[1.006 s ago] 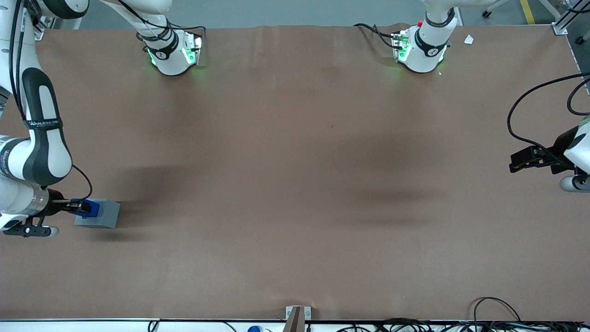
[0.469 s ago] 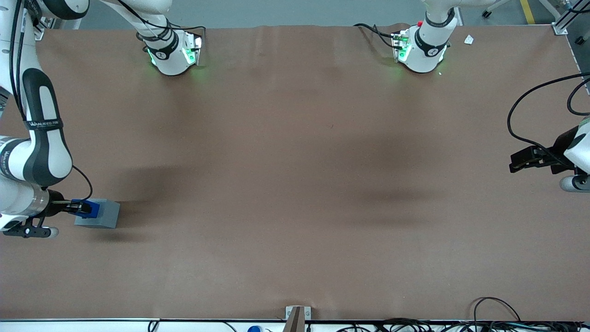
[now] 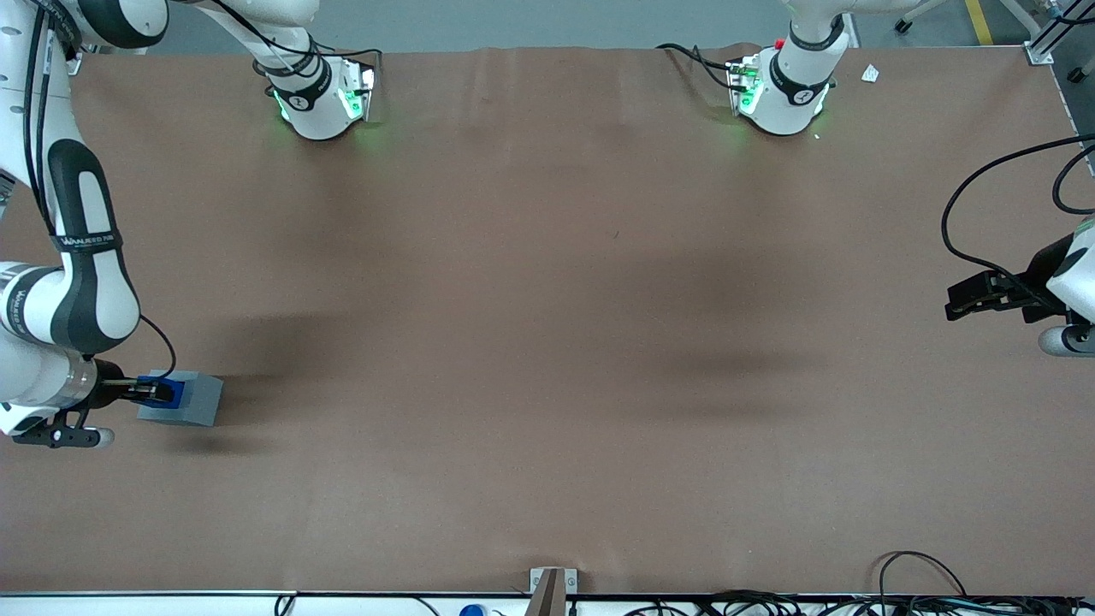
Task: Insert blue part into gray base with right arm
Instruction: 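Open the right gripper to release the blue block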
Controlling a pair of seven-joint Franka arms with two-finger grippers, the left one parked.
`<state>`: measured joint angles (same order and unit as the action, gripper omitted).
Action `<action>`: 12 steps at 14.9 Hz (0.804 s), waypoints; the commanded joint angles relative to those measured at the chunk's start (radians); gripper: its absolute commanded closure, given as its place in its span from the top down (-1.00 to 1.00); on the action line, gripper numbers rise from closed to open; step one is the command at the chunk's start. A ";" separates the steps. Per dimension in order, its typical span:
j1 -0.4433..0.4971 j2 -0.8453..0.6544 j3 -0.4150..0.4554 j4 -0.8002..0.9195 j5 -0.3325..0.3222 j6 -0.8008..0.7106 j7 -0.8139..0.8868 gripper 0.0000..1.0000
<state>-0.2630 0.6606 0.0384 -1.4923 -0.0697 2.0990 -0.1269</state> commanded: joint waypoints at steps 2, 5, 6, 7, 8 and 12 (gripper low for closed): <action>-0.007 0.025 0.011 0.021 -0.016 0.009 0.021 0.72; -0.007 0.019 0.012 0.021 -0.016 0.029 0.012 1.00; -0.004 0.013 0.012 0.021 -0.016 0.027 0.010 1.00; -0.001 0.007 0.012 0.023 -0.016 0.026 0.012 1.00; 0.001 -0.001 0.014 0.023 -0.015 0.024 0.013 1.00; 0.030 -0.083 0.020 0.011 -0.013 -0.028 0.023 1.00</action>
<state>-0.2550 0.6611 0.0515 -1.4638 -0.0698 2.1226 -0.1259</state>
